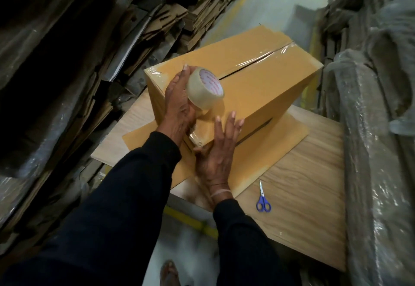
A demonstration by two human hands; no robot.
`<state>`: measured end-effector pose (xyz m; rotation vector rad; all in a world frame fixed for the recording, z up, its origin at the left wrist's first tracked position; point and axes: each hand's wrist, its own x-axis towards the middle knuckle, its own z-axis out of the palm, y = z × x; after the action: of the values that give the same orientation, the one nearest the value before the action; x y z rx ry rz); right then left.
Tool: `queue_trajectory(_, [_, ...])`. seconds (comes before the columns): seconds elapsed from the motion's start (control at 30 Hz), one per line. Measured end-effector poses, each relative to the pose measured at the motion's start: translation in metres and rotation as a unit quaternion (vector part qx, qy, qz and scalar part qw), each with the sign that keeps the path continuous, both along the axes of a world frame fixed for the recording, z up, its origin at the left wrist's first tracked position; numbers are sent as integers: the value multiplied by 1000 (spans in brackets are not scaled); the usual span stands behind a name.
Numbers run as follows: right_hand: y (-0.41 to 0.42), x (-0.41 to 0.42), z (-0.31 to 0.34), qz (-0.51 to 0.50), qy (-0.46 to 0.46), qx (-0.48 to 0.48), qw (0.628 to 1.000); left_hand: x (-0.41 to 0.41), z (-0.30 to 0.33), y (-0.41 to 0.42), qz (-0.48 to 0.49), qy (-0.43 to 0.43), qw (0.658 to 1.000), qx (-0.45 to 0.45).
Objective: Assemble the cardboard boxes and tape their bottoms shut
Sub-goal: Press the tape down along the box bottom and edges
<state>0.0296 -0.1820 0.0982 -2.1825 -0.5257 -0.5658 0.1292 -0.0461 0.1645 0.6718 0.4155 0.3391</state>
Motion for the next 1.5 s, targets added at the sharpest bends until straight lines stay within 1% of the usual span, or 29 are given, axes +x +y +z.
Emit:
queue_trajectory(0.07, [-31, 4, -18, 34, 0, -82, 996, -2, 6, 2, -5, -3, 1000, 4])
queue_trajectory(0.1, [-51, 6, -25, 38, 16, -115, 992, -2, 7, 0, -9, 2, 1000, 13])
queue_trajectory(0.13, [-72, 5, -35, 24, 45, -151, 987, -5, 12, -3, -9, 3, 1000, 20])
queue_trajectory(0.17, [-93, 3, -46, 9, 98, -187, 978, -7, 13, -6, 0, 6, 1000, 17])
queue_trajectory(0.23, [-134, -9, -71, -25, 222, -237, 946, -9, 14, -8, 2, 4, 1000, 15])
queue_trajectory(0.3, [-171, -30, -98, -36, 317, -285, 904, -11, 17, -11, -1, -7, 1000, 14])
queue_trajectory(0.33, [-187, -43, -109, -23, 346, -310, 885, -14, 19, -13, 2, -4, 1000, 20])
queue_trajectory(0.4, [-214, -64, -127, 10, 374, -358, 855, -16, 19, -16, 7, -10, 1000, 27])
queue_trajectory(0.47, [-239, -70, -136, -2, 393, -380, 837, -16, 19, -18, 14, -12, 1000, 25])
queue_trajectory(0.57, [-263, -55, -127, -89, 442, -347, 822, -17, 16, -20, 12, -12, 1000, 21])
queue_trajectory(0.63, [-264, -36, -109, -125, 484, -323, 804, -21, 20, -28, 5, -11, 1000, 14])
queue_trajectory(0.67, [-256, -27, -97, -136, 495, -299, 804, -25, 22, -33, 6, -5, 1000, 13])
queue_trajectory(0.7, [-243, -17, -83, -145, 486, -256, 823, -27, 24, -38, 8, 4, 1000, 11])
queue_trajectory(0.77, [-206, 1, -42, -149, 428, -119, 884, -30, 27, -46, 6, 12, 1000, 10])
queue_trajectory(0.8, [-183, 13, -17, -145, 397, -34, 906, -32, 29, -49, 8, 14, 1000, 5])
queue_trajectory(0.83, [-159, 25, 8, -138, 372, 50, 917, -33, 31, -52, 11, 17, 1000, -2])
queue_trajectory(0.87, [-136, 38, 33, -130, 355, 122, 918, -36, 33, -55, 12, 24, 1000, -5])
queue_trajectory(0.93, [-97, 67, 67, -120, 342, 202, 910, -40, 36, -62, 18, 32, 999, -4])
queue_trajectory(0.97, [-83, 79, 77, -119, 343, 214, 907, -44, 37, -66, 20, 31, 999, -3])
queue_trajectory(1.03, [-66, 96, 80, -132, 345, 189, 910, -53, 38, -72, 17, 39, 999, 4])
queue_trajectory(1.17, [-62, 99, 75, -142, 344, 65, 926, -63, 42, -70, -23, 56, 998, 13])
queue_trajectory(1.23, [-64, 97, 80, -132, 351, 15, 927, -64, 47, -63, -52, 48, 997, 18])
queue_trajectory(1.3, [-69, 91, 84, -112, 353, -18, 929, -65, 57, -56, -93, 31, 994, 47])
queue_trajectory(1.4, [-75, 71, 85, -81, 354, -30, 931, -66, 71, -51, -142, 15, 984, 103])
queue_trajectory(1.5, [-67, 40, 86, -86, 353, 8, 932, -64, 76, -44, -176, 15, 975, 134])
